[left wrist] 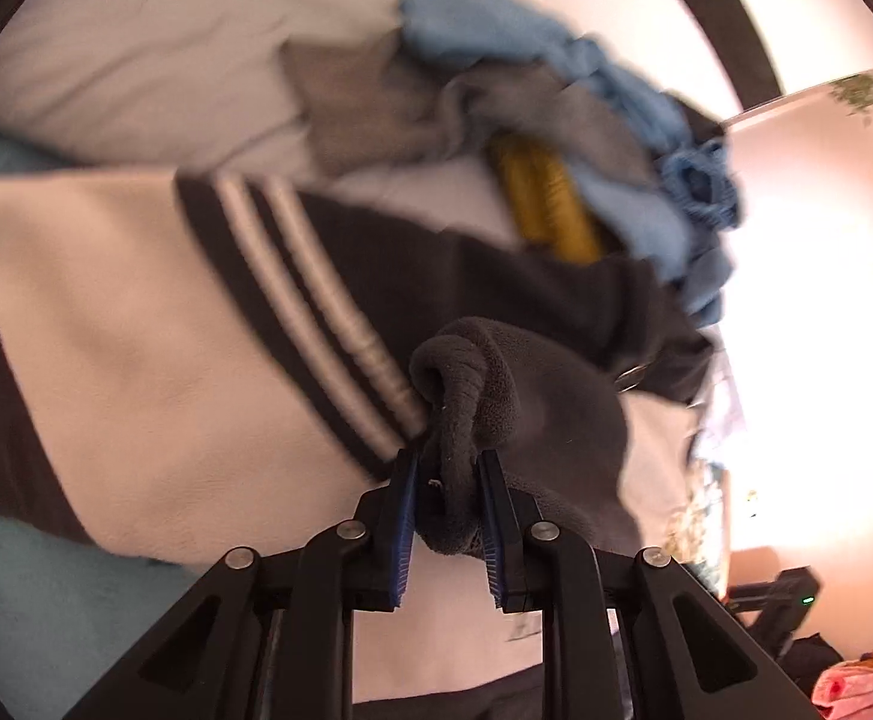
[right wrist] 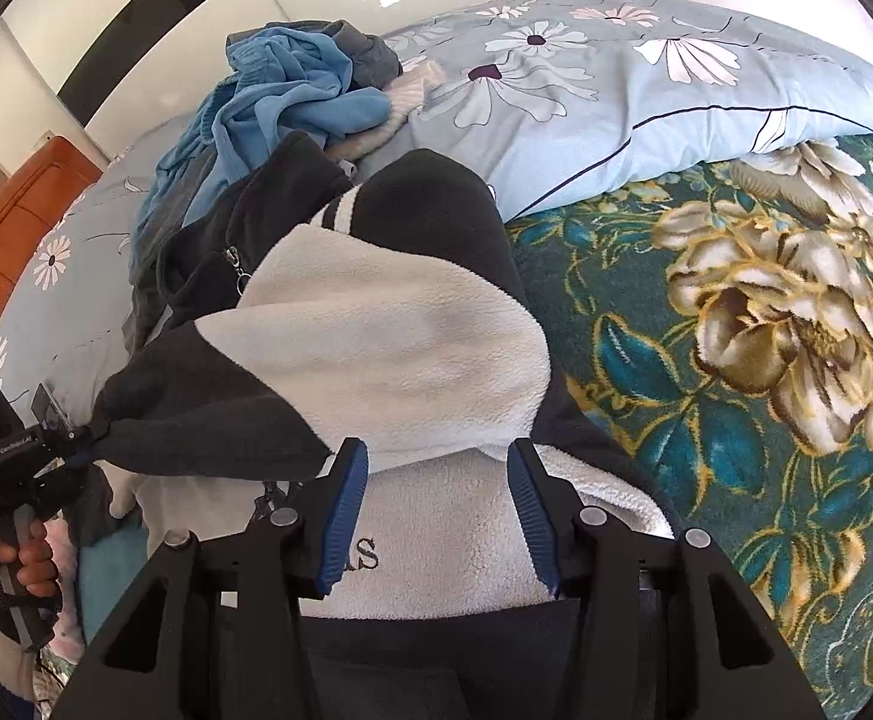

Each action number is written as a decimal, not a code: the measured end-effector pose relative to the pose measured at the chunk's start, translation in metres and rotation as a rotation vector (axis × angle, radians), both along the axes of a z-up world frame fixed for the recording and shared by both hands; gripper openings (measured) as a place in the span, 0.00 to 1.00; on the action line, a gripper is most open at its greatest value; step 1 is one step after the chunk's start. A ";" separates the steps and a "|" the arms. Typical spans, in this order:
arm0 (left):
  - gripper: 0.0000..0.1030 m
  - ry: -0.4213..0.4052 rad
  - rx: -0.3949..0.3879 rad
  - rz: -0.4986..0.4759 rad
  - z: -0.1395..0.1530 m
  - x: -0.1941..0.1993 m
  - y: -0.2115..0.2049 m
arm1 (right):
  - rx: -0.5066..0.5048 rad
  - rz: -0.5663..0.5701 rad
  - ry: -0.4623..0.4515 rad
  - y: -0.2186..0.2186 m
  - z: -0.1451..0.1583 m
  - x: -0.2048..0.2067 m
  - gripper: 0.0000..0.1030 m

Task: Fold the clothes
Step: 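Fold the held sleeve across the jacket front with the right tool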

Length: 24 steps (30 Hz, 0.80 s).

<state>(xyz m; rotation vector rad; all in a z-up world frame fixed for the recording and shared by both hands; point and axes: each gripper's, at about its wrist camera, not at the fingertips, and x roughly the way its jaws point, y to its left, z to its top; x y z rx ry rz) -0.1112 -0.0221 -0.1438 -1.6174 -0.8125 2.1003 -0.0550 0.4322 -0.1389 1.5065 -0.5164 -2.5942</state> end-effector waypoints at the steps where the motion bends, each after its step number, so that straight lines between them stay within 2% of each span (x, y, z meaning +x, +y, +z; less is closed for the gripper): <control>1: 0.20 -0.034 -0.010 -0.006 -0.012 0.001 0.000 | -0.002 0.001 -0.001 0.000 -0.001 -0.002 0.48; 3: 0.22 -0.059 -0.002 0.007 -0.024 0.007 -0.002 | -0.004 0.008 0.005 -0.002 -0.001 -0.005 0.48; 5: 0.23 -0.051 0.020 0.032 -0.027 0.011 -0.006 | 0.007 0.024 0.013 -0.005 0.000 -0.012 0.48; 7: 0.23 -0.049 0.010 0.033 -0.027 0.011 -0.007 | 0.022 0.040 0.005 -0.008 -0.003 -0.021 0.48; 12: 0.23 -0.021 -0.076 -0.007 -0.024 0.010 0.003 | 0.054 0.047 -0.077 -0.008 -0.029 -0.038 0.48; 15: 0.24 -0.039 -0.078 -0.003 -0.029 0.010 0.003 | 0.072 0.059 -0.110 -0.010 -0.036 -0.045 0.49; 17: 0.26 -0.045 -0.048 0.008 -0.025 0.011 0.001 | 0.081 0.069 -0.114 -0.012 -0.034 -0.046 0.49; 19: 0.36 -0.045 -0.010 0.016 -0.018 0.015 -0.003 | 0.083 0.076 -0.102 -0.015 -0.026 -0.042 0.49; 21: 0.52 -0.043 0.039 0.027 -0.010 0.022 -0.011 | 0.086 0.083 -0.090 -0.018 -0.018 -0.038 0.49; 22: 0.56 -0.036 0.055 0.040 -0.006 0.026 -0.016 | 0.087 0.086 -0.084 -0.019 -0.015 -0.036 0.49; 23: 0.63 -0.026 0.049 0.059 -0.001 0.032 -0.023 | 0.094 0.091 -0.088 -0.021 -0.014 -0.034 0.49; 24: 0.65 -0.014 0.027 0.090 0.004 0.039 -0.033 | 0.096 0.092 -0.095 -0.023 -0.015 -0.031 0.49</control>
